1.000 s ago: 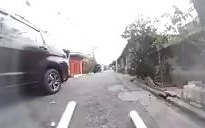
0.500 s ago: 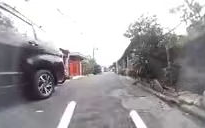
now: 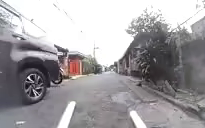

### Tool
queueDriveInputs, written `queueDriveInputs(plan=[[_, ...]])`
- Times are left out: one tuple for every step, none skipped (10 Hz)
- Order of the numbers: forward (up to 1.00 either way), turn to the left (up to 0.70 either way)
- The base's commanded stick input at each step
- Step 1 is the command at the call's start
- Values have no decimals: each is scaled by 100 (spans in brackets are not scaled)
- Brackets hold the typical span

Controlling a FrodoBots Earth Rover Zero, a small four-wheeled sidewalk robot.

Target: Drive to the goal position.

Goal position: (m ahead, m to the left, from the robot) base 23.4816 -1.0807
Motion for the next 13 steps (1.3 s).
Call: queueDriveInputs(plan=[[85, 1], [85, 0], [85, 0], [85, 0], [85, 0], [85, 0], [85, -1], [85, -32], [85, -33], [85, -3], [85, 0], [85, 5], [85, 3]])
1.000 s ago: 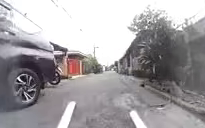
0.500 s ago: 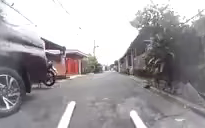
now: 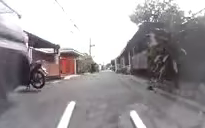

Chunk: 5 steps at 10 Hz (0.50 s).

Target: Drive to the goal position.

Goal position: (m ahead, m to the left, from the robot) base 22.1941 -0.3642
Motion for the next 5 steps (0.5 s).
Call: queueDriveInputs(plan=[[85, 0], [85, 0], [85, 0], [85, 0], [85, 0]])
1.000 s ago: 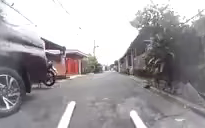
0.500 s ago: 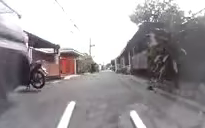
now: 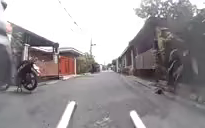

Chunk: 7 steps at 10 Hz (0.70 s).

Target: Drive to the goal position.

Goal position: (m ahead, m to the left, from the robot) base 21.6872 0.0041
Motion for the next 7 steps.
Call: queueDriveInputs(plan=[[85, 0], [85, 0], [85, 0], [85, 0], [85, 0], [85, 0], [85, 0]])
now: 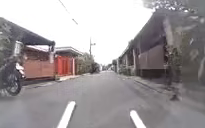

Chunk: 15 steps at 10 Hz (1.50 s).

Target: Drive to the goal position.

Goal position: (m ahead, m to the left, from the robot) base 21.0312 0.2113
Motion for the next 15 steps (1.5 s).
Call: queueDriveInputs(plan=[[85, 0], [85, 0], [85, -2], [85, -34], [85, -33], [85, -4], [85, 0], [85, 0], [85, 0], [85, 0], [85, 0], [85, 0], [85, 0], [85, 0], [85, 0]])
